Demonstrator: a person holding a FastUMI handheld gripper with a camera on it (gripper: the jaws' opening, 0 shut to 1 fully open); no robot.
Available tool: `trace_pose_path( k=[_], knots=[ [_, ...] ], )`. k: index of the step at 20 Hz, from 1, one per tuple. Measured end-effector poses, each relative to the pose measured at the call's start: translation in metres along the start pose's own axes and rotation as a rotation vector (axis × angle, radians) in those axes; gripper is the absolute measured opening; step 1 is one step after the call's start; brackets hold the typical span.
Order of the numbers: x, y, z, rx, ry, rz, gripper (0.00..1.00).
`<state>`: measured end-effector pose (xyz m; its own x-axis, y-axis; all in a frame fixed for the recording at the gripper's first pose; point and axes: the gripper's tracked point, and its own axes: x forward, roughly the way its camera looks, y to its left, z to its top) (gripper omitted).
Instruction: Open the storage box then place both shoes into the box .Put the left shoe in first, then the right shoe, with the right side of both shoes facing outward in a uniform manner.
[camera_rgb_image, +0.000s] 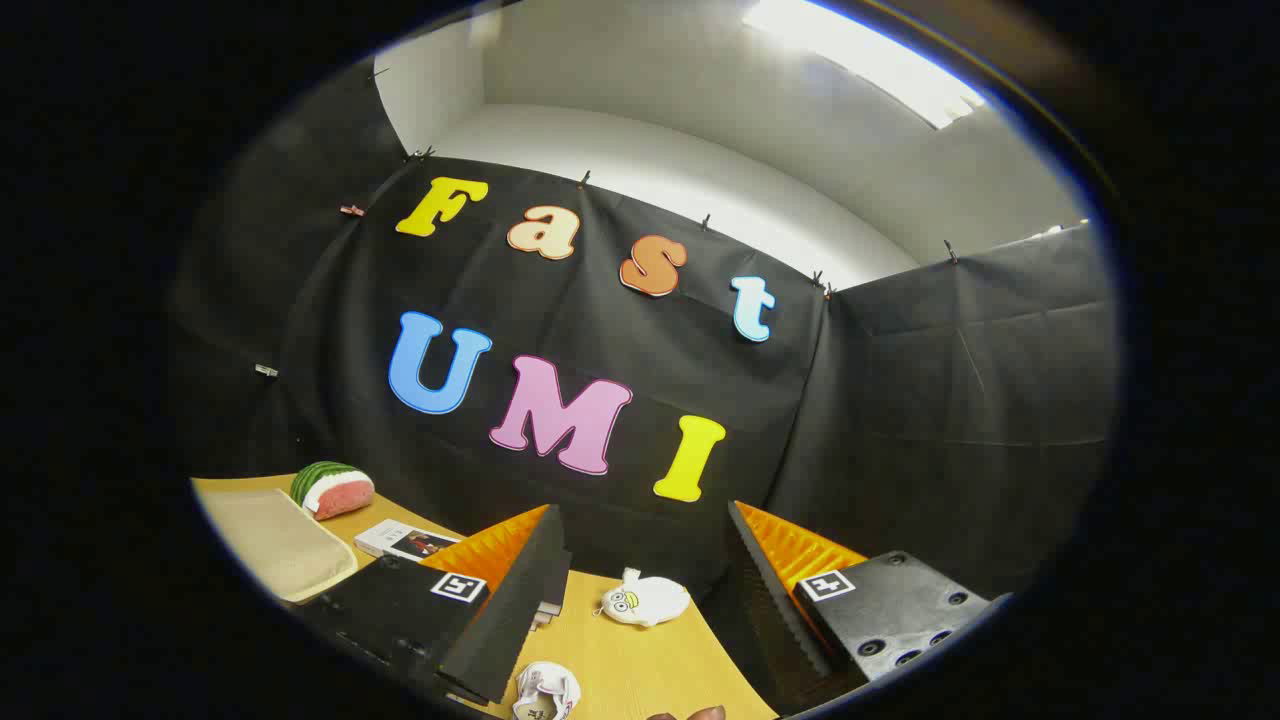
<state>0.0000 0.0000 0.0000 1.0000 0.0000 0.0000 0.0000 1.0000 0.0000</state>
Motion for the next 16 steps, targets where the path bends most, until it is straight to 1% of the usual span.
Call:
trace_pose_path(
  k=[16],
  knots=[
    [0.0032, 0.0002, 0.0044, 0.013, 0.014, 0.003, 0.97]
  ],
)
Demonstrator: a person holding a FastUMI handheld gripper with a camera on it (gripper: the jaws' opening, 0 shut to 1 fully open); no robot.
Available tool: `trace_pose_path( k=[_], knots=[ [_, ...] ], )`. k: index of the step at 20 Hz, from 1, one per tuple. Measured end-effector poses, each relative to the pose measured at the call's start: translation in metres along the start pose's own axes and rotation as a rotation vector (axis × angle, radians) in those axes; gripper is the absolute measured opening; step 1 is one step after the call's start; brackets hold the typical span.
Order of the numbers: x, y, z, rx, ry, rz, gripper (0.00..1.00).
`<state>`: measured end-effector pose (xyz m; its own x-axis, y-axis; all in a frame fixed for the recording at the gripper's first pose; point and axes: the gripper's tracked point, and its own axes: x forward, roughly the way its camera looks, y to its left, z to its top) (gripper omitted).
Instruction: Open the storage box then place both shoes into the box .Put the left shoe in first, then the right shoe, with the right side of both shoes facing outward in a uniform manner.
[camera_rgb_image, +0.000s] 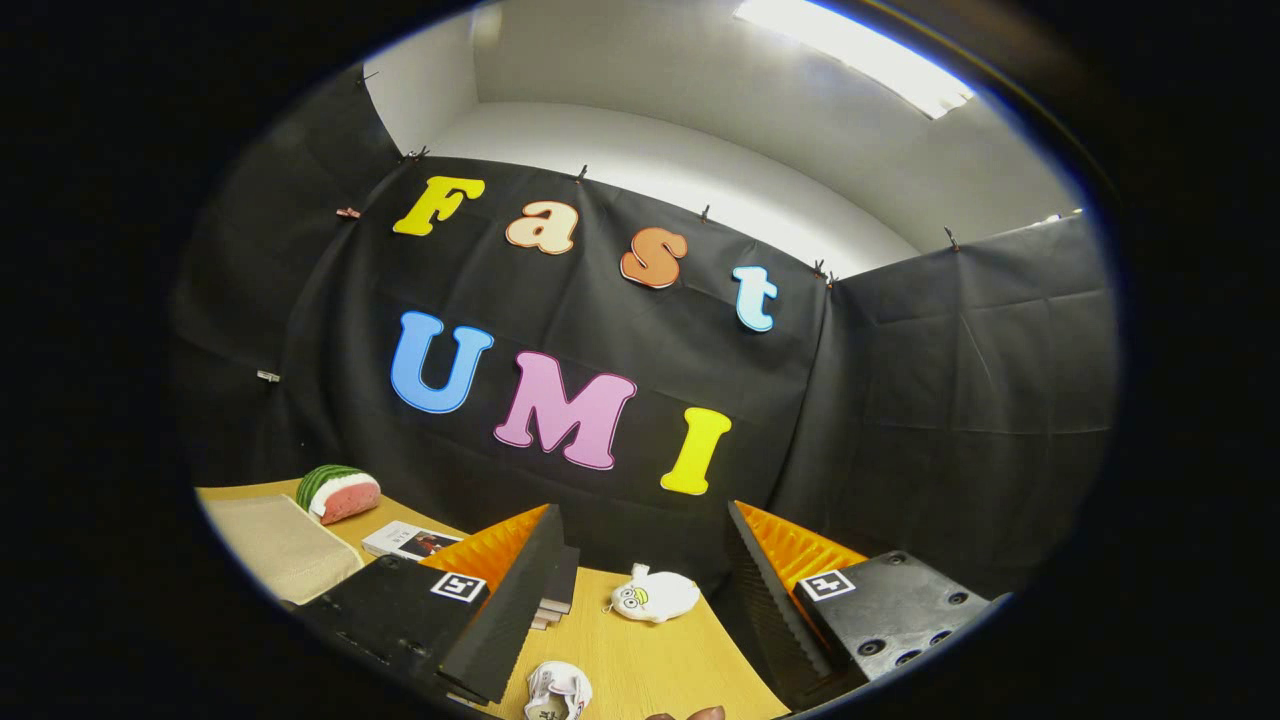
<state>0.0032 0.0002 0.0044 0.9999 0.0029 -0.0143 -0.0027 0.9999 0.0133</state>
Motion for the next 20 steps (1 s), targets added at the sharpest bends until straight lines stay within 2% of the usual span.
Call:
trace_pose_path(
  k=[6, 9, 18, 20],
  knots=[
    [-0.003, 0.002, -0.003, 0.003, 0.010, 0.009, 0.97],
    [-0.002, 0.014, -0.006, 0.024, 0.025, 0.050, 0.97],
    [0.000, 0.090, -0.033, 0.172, 0.151, 0.317, 0.97],
    [-0.003, 0.118, -0.040, 0.237, 0.194, 0.415, 0.97]
  ],
)
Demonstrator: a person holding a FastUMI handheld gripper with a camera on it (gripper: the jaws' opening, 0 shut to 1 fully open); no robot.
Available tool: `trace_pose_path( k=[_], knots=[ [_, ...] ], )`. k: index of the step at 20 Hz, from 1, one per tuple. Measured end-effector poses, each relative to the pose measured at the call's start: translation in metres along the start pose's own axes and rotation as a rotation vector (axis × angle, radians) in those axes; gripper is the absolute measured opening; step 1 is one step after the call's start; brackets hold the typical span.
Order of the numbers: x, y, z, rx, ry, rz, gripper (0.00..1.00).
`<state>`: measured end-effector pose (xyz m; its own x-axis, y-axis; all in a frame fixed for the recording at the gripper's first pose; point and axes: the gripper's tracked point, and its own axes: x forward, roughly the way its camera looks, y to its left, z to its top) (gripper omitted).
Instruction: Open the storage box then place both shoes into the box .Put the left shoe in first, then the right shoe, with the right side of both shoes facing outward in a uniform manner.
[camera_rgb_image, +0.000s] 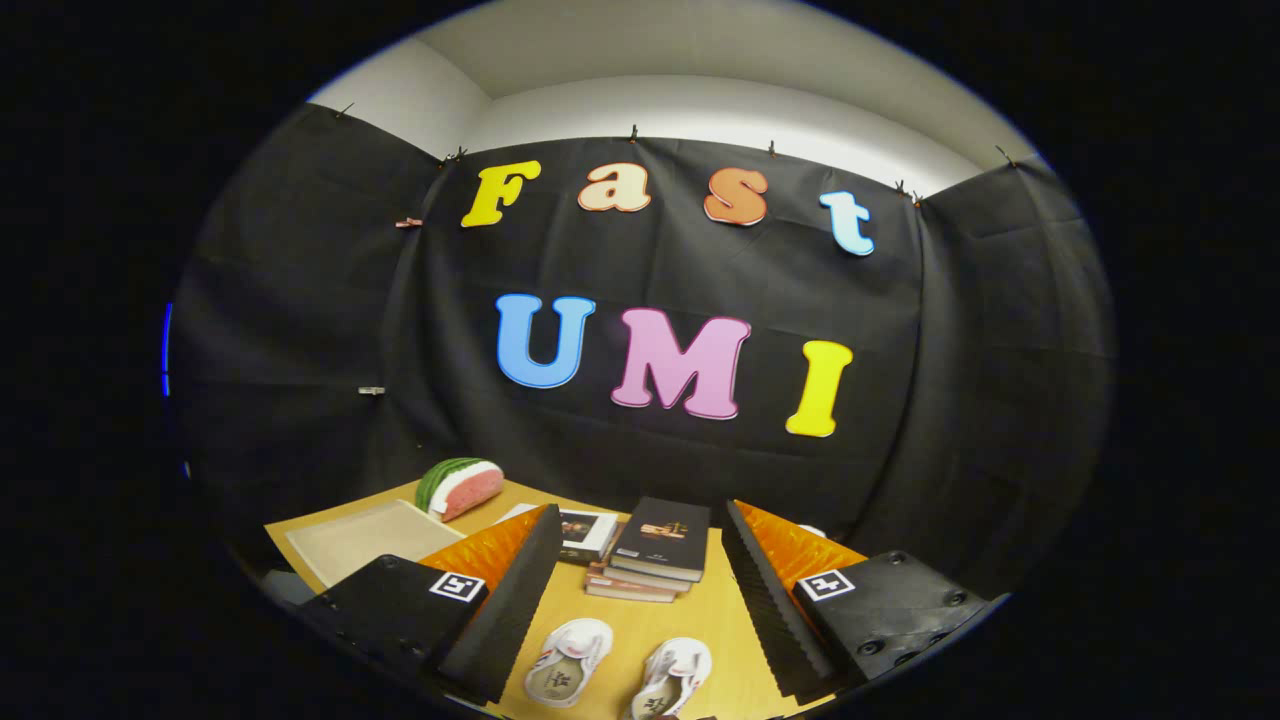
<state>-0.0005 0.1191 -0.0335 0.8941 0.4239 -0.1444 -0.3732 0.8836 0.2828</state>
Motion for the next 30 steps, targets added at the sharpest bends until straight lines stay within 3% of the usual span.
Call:
trace_pose_path(
  k=[4, 7, 10, 13, 15, 19, 23, 28, 30],
  knots=[
    [0.011, 0.058, -0.025, 0.146, 0.102, 0.236, 0.97],
    [0.012, 0.112, -0.048, 0.328, 0.209, 0.457, 0.98],
    [0.014, 0.140, -0.087, 0.536, 0.414, 0.552, 0.98],
    [0.012, 0.164, -0.122, 0.796, 0.605, 0.600, 0.98],
    [0.015, 0.175, -0.152, 0.902, 0.709, 0.586, 0.98],
    [0.027, 0.187, -0.207, 1.020, 0.822, 0.571, 0.98],
    [0.041, 0.209, -0.228, 1.181, 0.869, 0.561, 0.97],
    [0.041, 0.235, -0.241, 1.194, 0.913, 0.575, 0.96],
    [0.040, 0.242, -0.237, 1.215, 0.916, 0.603, 0.63]
  ],
)
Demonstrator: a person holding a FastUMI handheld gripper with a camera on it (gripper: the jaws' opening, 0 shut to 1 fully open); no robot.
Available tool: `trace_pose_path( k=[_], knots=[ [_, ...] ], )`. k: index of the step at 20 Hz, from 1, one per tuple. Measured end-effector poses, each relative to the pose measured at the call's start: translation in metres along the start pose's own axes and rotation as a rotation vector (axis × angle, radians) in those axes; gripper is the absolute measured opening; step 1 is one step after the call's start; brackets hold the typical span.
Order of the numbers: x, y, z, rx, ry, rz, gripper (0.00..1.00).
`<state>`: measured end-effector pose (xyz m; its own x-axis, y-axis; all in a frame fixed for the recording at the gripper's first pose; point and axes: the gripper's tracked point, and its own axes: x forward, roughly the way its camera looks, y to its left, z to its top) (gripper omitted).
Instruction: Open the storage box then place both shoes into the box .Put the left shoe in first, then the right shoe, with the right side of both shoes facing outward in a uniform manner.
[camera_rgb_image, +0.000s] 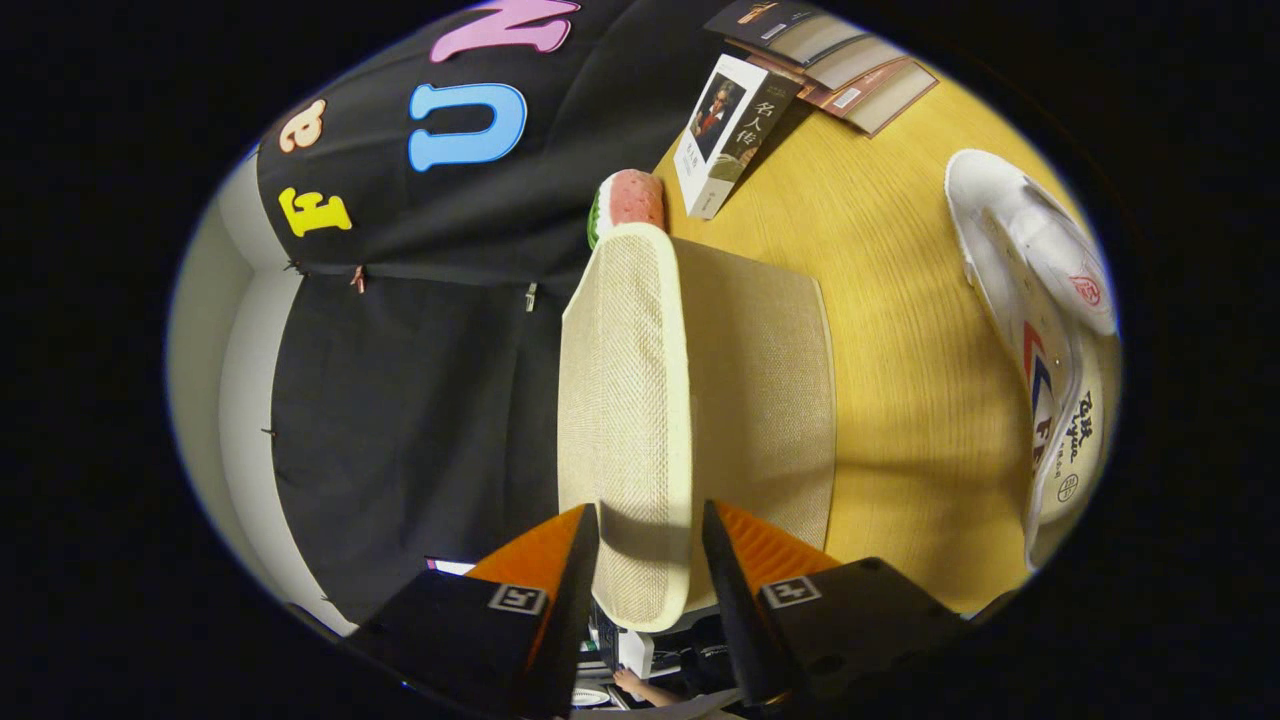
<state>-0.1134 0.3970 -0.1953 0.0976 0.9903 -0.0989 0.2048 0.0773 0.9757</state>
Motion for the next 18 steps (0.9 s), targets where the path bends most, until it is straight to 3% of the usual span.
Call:
trace_pose_path(
  k=[1, 2, 4, 5, 12, 18],
  knots=[
    [-0.003, 0.003, -0.001, -0.006, 0.000, 0.007, 0.48],
    [-0.006, 0.002, 0.002, -0.013, -0.019, -0.001, 0.41],
    [-0.016, 0.008, 0.014, -0.025, -0.082, -0.018, 0.11],
    [-0.017, 0.014, 0.014, -0.045, -0.097, -0.017, 0.06],
    [-0.022, 0.095, 0.013, -0.222, -0.111, 0.004, 0.06],
    [0.016, 0.175, 0.001, -0.440, -0.060, -0.005, 0.08]
  ],
)
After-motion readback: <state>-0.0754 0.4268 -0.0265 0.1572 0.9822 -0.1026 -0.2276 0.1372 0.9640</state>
